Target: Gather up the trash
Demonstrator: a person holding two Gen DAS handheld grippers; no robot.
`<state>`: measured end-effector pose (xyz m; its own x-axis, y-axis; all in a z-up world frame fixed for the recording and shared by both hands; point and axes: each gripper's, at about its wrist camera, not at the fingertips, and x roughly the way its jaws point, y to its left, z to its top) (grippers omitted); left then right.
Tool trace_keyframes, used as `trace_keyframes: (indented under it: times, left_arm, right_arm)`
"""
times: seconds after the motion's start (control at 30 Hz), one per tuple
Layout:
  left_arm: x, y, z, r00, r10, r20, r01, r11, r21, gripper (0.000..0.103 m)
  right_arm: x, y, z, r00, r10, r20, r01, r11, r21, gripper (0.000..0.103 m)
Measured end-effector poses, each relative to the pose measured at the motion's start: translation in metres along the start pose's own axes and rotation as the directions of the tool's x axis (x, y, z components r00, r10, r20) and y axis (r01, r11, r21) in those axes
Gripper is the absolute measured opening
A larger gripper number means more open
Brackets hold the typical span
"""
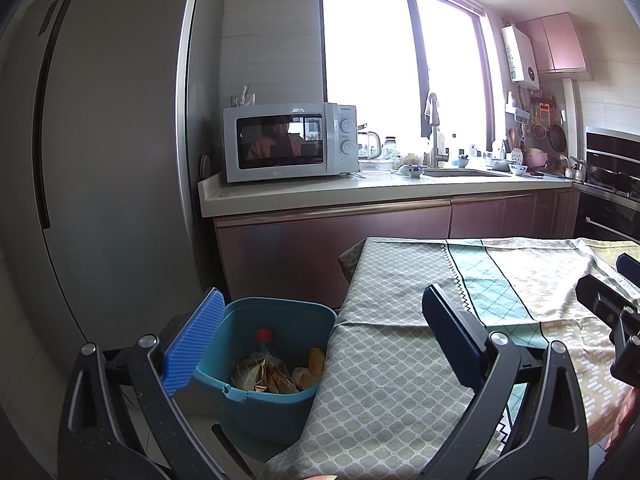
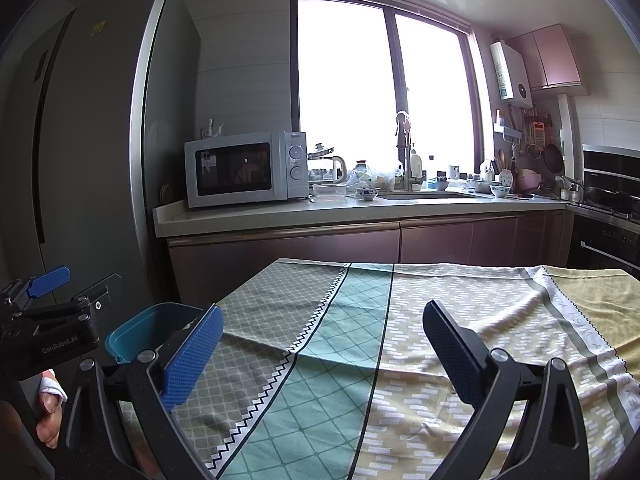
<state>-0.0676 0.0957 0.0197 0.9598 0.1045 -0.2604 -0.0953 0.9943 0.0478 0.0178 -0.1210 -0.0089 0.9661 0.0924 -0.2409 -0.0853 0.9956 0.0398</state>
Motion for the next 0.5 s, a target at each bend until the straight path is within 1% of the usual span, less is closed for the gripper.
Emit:
trace_keyframes:
  times: [0.5]
  left_arm:
    - [-0.0002,0.0006,-0.0008,1.000,0.003,-0.002,-0.003,1.000,-0.006,0.098]
  right_arm:
    - [0.0001,-0.0010,-0.0012,1.000,0.000,-0.003,0.000,1.000,0.001,0.097]
